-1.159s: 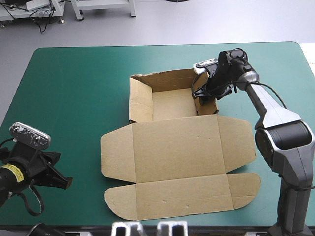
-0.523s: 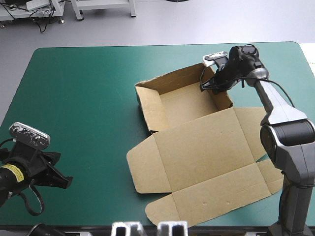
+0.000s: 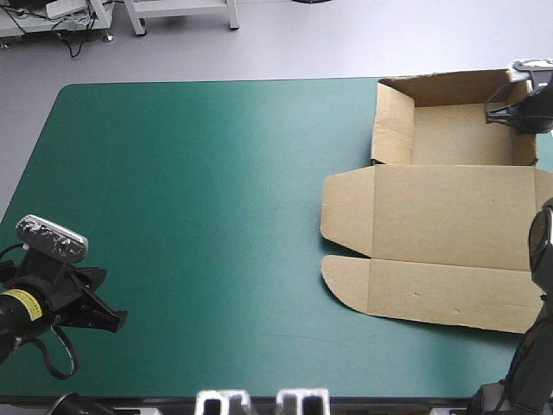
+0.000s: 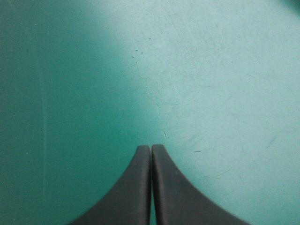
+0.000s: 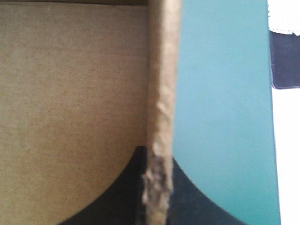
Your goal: Fold the box
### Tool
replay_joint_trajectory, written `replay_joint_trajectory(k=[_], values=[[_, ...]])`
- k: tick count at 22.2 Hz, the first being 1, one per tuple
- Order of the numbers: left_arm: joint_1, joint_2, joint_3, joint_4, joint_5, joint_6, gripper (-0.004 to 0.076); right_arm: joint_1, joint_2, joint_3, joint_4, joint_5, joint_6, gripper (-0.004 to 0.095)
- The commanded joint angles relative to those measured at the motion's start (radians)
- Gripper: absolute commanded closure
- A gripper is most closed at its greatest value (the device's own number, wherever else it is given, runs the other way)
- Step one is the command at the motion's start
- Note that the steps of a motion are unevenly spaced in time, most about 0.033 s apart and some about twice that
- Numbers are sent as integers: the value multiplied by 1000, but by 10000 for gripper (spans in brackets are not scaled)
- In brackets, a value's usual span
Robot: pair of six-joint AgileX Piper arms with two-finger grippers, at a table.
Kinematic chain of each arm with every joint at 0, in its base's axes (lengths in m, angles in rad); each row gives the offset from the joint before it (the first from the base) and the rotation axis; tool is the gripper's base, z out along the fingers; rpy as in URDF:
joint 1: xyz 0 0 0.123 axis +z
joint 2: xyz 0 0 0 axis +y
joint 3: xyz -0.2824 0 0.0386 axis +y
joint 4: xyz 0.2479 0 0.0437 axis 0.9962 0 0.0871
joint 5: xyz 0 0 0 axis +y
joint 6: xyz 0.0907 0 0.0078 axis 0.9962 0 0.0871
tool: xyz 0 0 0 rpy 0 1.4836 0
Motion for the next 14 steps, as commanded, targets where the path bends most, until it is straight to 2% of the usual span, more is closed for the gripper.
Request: replay_joint_trajectory(k=[1, 4, 7, 9, 10, 13, 14], values=[[1, 2, -18, 11, 42, -15, 732, -87, -46, -32, -5, -46, -8, 932], [1, 2, -18, 11, 36, -27, 732, -154, -12, -32, 75, -43, -8, 932], [1, 2, -18, 19, 21, -27, 733, -175, 22, -32, 110, -24, -17, 916], [1, 2, -18, 21, 21, -27, 734, -175, 22, -35, 123, -34, -90, 805], [1, 2, -18, 25, 21, -27, 734, -175, 16, -48, 106, -36, -95, 626], [1, 2, -18, 34, 21, -27, 734, -186, 9, -83, 106, -36, -51, 234], [1, 2, -18, 45, 21, -27, 734, -195, -1, -116, 101, -36, -28, 70]])
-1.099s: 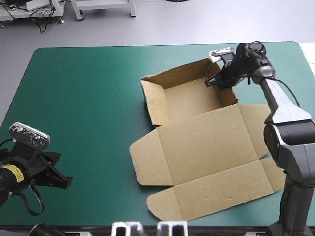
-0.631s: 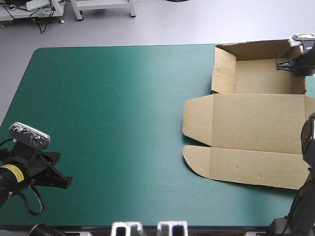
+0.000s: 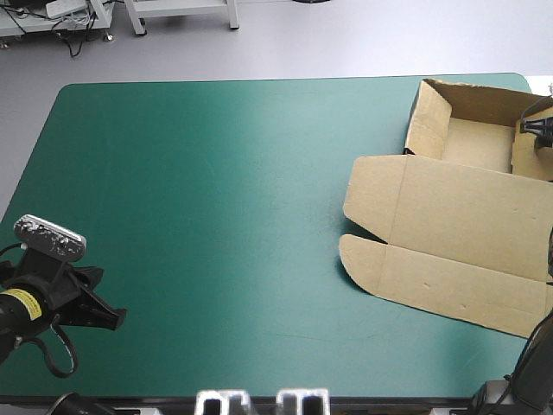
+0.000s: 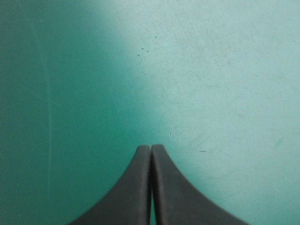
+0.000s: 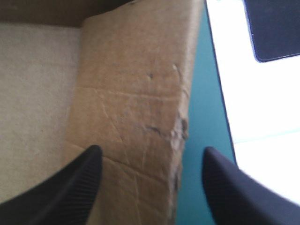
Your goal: Fold the box
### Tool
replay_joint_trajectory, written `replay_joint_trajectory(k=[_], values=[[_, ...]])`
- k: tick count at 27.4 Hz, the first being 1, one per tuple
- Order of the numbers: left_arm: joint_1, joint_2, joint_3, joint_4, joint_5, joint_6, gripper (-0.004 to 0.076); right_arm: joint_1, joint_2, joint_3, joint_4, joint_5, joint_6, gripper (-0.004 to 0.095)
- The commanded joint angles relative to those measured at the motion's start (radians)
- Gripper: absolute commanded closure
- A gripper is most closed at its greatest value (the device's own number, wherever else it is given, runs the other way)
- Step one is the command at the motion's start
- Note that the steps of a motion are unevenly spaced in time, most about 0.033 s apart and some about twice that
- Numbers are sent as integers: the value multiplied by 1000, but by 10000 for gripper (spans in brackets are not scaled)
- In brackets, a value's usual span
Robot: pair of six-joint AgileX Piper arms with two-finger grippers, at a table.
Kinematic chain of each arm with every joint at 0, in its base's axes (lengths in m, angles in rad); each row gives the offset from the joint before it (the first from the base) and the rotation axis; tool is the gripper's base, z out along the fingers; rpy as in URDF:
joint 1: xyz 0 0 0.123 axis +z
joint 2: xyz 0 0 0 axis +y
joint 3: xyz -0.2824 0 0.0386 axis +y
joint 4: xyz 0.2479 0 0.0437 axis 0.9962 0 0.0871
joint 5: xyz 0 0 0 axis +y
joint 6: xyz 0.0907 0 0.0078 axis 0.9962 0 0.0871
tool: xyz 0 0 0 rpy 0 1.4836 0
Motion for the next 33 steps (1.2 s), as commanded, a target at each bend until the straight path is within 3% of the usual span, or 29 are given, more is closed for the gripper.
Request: replay_joint_trajectory(k=[1, 3, 5, 6, 8, 10, 13, 19, 23, 27, 33], values=[[1, 2, -23, 31, 21, -9, 734, -22, -99, -88, 0, -42, 17, 30], [1, 2, -23, 52, 21, -9, 734, -42, -139, -154, 128, -84, -5, 53], [1, 6, -23, 55, -2, -9, 734, -51, -182, -247, 372, -122, -134, 186], [1, 9, -23, 57, -12, -9, 734, -51, -207, -312, 569, -109, -236, 327], [1, 9, -23, 57, -23, -9, 734, -46, -236, -379, 744, -57, -345, 500], [1, 9, -23, 60, -32, -9, 734, -27, -261, -431, 827, -11, -434, 671], [1, 9, -23, 62, -33, -9, 734, -7, -297, -482, 809, 20, -442, 927], [1, 9, -23, 72, -24, -9, 734, -3, -320, -487, 734, 103, -384, 926], [1, 9, -23, 83, 2, -5, 734, 71, -320, -485, 638, 157, -338, 925], [1, 9, -23, 88, 4, -5, 734, 233, -320, -485, 519, 159, -314, 925], [1, 9, -23, 93, -2, -5, 734, 540, -315, -482, 172, 161, -182, 925]])
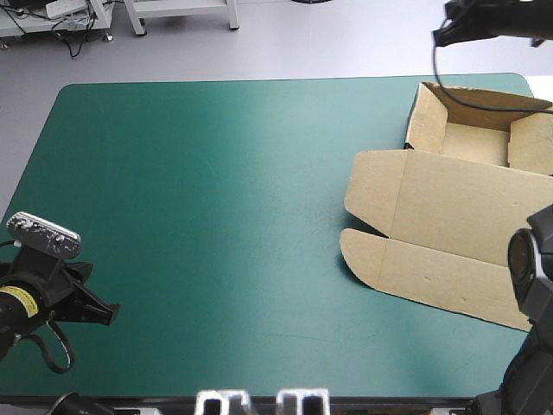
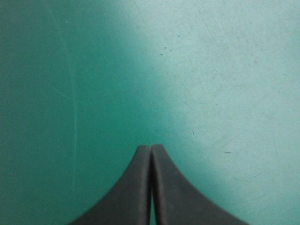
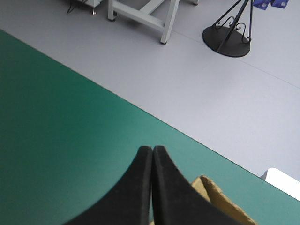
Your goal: Fold the box
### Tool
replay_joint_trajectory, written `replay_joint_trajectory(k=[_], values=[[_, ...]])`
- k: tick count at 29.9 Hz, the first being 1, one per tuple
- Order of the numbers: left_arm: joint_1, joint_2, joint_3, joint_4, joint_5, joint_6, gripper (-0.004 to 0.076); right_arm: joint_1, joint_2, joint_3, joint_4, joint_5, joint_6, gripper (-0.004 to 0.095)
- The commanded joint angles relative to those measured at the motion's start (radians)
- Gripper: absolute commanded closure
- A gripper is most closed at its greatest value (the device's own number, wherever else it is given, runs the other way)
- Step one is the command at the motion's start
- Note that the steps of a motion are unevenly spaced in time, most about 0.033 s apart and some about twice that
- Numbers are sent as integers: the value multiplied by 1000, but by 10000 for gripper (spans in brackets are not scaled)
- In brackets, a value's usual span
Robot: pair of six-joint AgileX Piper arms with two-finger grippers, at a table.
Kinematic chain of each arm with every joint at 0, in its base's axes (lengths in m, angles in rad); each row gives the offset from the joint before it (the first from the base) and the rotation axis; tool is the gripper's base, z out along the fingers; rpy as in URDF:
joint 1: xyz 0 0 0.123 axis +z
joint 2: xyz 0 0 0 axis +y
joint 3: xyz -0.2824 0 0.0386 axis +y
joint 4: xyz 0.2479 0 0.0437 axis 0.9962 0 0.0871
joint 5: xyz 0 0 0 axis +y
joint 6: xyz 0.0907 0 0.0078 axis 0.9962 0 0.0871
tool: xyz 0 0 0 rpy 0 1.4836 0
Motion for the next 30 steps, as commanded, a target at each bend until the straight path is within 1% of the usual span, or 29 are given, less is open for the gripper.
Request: replay_joint_trajectory(k=[1, 4, 7, 9, 13, 18, 25, 30], values=[[1, 7, -23, 18, -2, -5, 734, 165, -48, -4, -181, 12, 64, 926], [1, 7, -23, 14, -6, -5, 734, 288, -72, 88, -280, 12, 84, 927], [1, 7, -23, -1, -6, -5, 734, 387, -134, 269, -381, 12, 108, 927], [1, 7, -23, -22, -6, -5, 734, 425, -196, 413, -428, 12, 132, 927], [1, 7, -20, -36, -6, -5, 734, 438, -338, 672, -405, 12, 169, 927], [1, 7, 9, -36, -6, -1, 734, 438, -574, 1001, -400, 9, 196, 927], [1, 7, 84, -66, -32, 2, 734, 438, -890, 1348, -371, -33, 208, 927], [1, 7, 98, -123, -41, 2, 734, 438, -1077, 1521, -382, -35, 244, 927]])
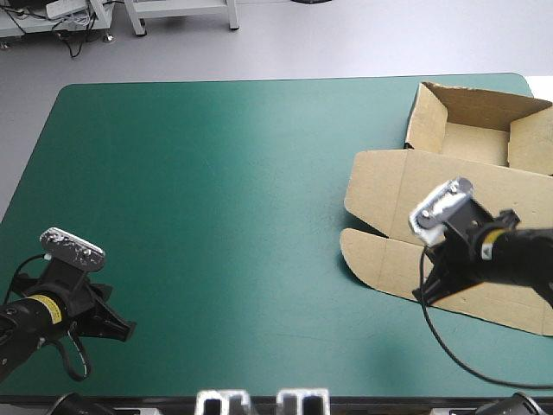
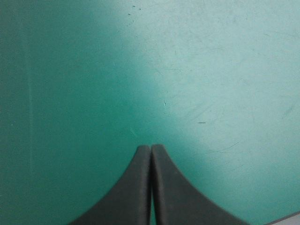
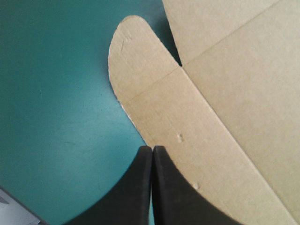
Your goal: Fold the box
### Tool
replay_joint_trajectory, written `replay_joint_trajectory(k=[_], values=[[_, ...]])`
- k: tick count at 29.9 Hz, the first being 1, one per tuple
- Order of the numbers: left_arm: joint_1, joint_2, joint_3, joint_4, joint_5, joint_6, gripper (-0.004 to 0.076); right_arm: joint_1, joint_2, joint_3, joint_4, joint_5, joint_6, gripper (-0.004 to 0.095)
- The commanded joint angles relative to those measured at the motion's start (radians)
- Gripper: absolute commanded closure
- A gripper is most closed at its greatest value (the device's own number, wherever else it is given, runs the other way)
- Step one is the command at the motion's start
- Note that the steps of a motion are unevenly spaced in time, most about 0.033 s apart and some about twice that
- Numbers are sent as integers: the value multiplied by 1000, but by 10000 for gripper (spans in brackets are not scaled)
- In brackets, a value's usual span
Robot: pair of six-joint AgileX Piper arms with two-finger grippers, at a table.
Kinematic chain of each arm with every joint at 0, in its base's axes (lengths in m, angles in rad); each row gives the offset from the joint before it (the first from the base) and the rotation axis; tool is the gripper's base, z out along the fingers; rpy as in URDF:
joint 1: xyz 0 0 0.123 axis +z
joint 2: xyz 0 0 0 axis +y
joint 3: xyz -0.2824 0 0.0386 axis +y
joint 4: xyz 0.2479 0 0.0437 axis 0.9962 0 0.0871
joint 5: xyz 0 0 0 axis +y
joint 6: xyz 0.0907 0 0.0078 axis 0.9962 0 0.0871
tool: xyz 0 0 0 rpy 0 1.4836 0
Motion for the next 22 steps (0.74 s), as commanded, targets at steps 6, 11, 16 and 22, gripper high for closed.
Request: replay_joint_trajectory(k=[6, 11, 16, 22], values=[[1, 6, 9, -92, -66, 20, 734, -2, -183, 181, -3, -36, 52, 927], [1, 6, 44, -107, -64, 20, 734, -2, -214, 242, -3, -49, 60, 927], [1, 6, 82, -126, -46, 20, 734, -2, -214, 254, -3, -52, 76, 927], [1, 6, 106, -134, -51, 16, 734, -2, -214, 254, -4, -40, 78, 927]])
